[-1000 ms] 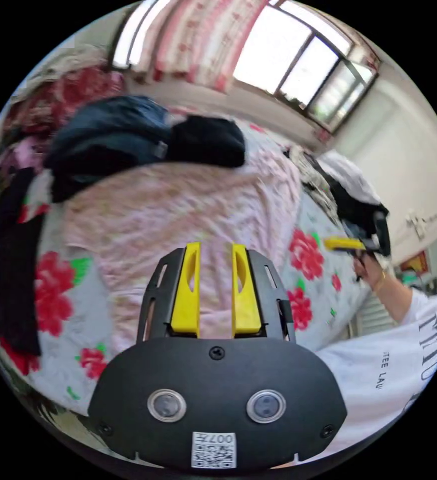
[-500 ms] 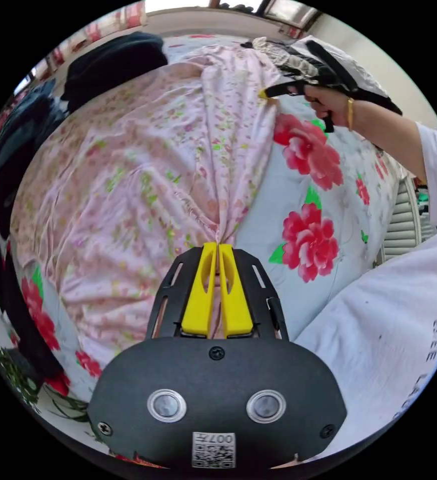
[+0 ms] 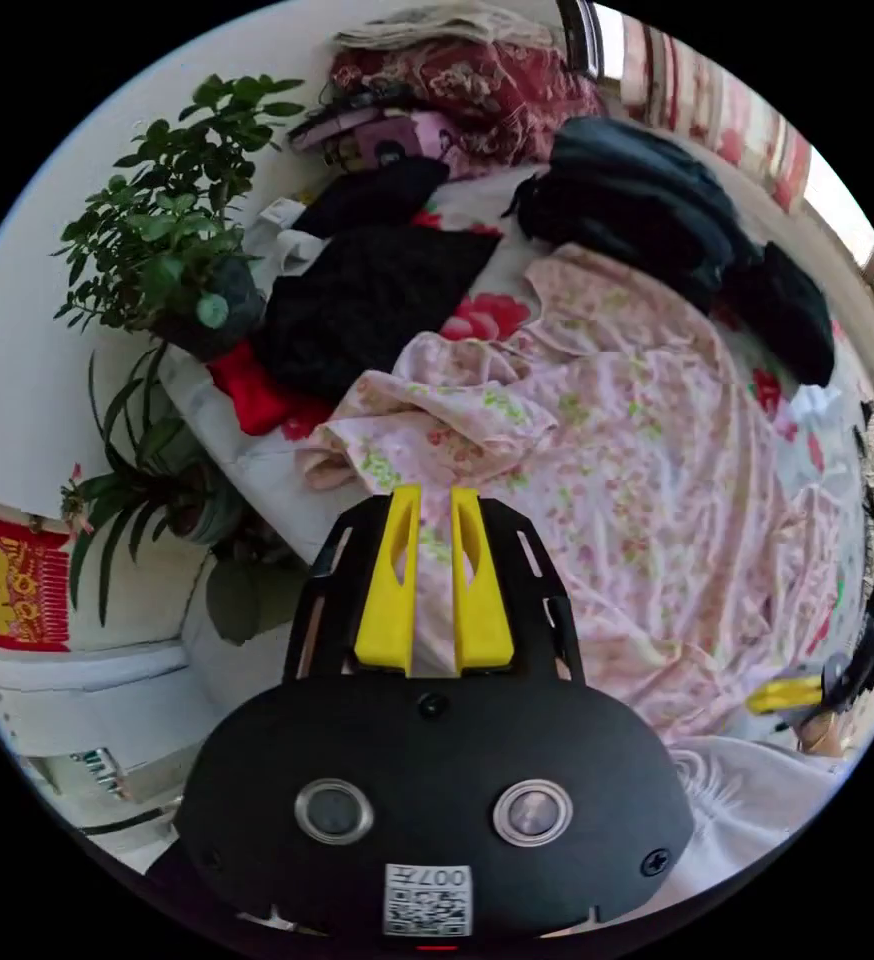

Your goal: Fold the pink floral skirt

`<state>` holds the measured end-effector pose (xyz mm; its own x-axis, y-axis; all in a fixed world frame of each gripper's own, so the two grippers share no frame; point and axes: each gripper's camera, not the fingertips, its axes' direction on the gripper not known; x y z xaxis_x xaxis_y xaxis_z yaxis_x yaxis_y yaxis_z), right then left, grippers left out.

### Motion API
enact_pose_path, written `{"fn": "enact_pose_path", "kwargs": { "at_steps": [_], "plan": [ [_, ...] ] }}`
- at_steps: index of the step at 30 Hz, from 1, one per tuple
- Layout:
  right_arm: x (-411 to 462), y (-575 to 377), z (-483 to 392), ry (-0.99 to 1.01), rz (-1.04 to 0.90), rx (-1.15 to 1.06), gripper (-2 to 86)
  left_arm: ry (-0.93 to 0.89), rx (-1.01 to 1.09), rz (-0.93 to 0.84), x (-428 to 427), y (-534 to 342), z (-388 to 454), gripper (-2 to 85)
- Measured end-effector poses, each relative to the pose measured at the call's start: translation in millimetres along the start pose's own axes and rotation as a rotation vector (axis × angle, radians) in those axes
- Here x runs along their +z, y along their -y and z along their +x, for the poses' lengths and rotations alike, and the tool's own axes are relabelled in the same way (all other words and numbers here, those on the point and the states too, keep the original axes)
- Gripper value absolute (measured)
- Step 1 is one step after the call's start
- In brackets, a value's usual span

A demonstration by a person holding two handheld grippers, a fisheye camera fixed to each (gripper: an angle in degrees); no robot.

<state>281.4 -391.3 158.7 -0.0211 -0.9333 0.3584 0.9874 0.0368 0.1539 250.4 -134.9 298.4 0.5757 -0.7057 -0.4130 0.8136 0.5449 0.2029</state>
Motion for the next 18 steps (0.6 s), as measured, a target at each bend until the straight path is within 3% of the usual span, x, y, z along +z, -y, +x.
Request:
{"fn": "enact_pose_path", "kwargs": {
  "at_steps": [7, 12, 18],
  "plan": [
    [-118.4, -67.7, 60.0, -0.420, 0.321, 0.378, 4.7, -0.390, 0.286, 0.005, -30.3, -106.3, 120.3, 6.4],
    [-131.2, -46.5, 95.4, -0.352, 0.325, 0.398, 5.4, -0.479, 0.512, -0.029, -52.4, -151.9, 218.7, 7.0],
    [-85.6, -10.0, 83.9, -0.309, 0.180, 0.298, 0.6, -0.514, 0.563, -0.014, -90.9, -164.8, 242.2, 8.0]
  ]
}}
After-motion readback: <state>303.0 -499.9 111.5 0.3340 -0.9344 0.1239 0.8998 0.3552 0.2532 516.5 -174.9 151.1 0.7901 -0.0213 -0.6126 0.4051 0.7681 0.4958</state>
